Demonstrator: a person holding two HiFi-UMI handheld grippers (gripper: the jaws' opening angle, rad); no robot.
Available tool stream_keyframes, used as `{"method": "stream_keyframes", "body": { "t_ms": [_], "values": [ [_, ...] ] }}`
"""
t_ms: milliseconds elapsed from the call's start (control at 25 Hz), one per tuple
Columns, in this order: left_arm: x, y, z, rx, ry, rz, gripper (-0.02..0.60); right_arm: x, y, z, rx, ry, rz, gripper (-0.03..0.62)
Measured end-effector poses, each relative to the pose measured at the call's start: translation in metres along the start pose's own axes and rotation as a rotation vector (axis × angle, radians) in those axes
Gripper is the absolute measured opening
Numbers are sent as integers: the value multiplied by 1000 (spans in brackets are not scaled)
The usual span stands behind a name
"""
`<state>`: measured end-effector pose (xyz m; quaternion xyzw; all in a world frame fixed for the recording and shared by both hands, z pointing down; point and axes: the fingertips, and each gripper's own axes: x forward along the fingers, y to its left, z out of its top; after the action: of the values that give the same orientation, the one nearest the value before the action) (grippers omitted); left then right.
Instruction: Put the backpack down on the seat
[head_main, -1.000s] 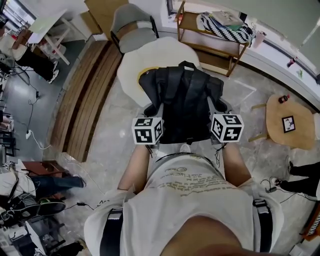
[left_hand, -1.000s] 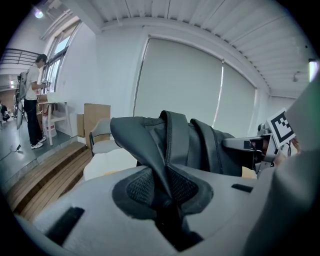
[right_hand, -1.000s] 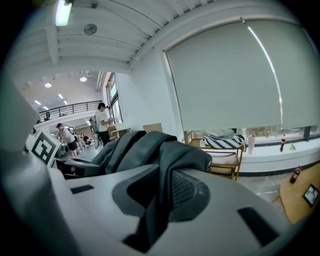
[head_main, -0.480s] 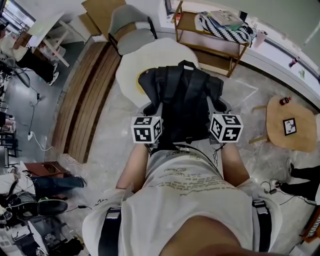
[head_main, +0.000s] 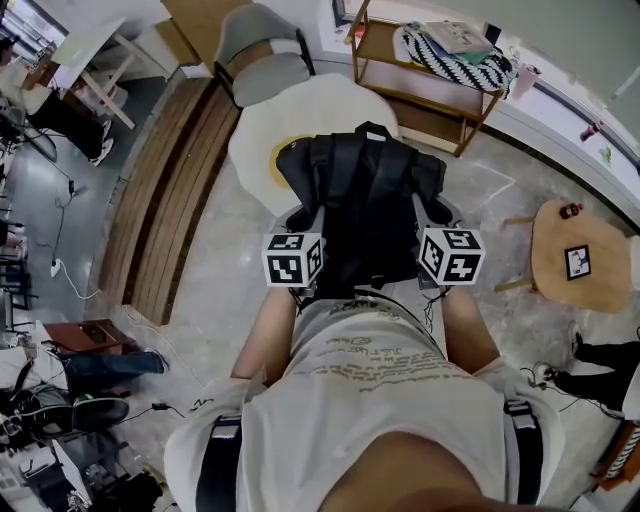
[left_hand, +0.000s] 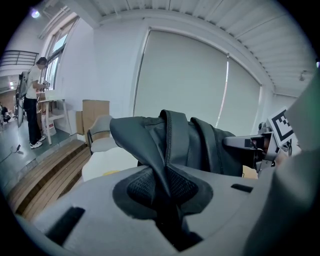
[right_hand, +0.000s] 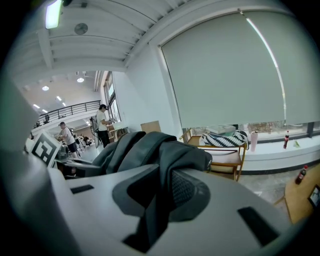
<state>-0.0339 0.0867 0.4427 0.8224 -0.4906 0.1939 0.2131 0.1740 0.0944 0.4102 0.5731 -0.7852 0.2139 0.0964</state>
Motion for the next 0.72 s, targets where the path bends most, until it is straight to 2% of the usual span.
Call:
{"method": "stream_keyframes", "body": {
  "t_ms": [400, 720],
  "values": [
    [45, 57, 17, -36, 18, 27, 76, 77, 7, 14, -13, 38, 29, 54],
    [98, 100, 60, -23, 27, -8, 74, 143, 0, 48, -24, 58, -4, 54]
  ]
}}
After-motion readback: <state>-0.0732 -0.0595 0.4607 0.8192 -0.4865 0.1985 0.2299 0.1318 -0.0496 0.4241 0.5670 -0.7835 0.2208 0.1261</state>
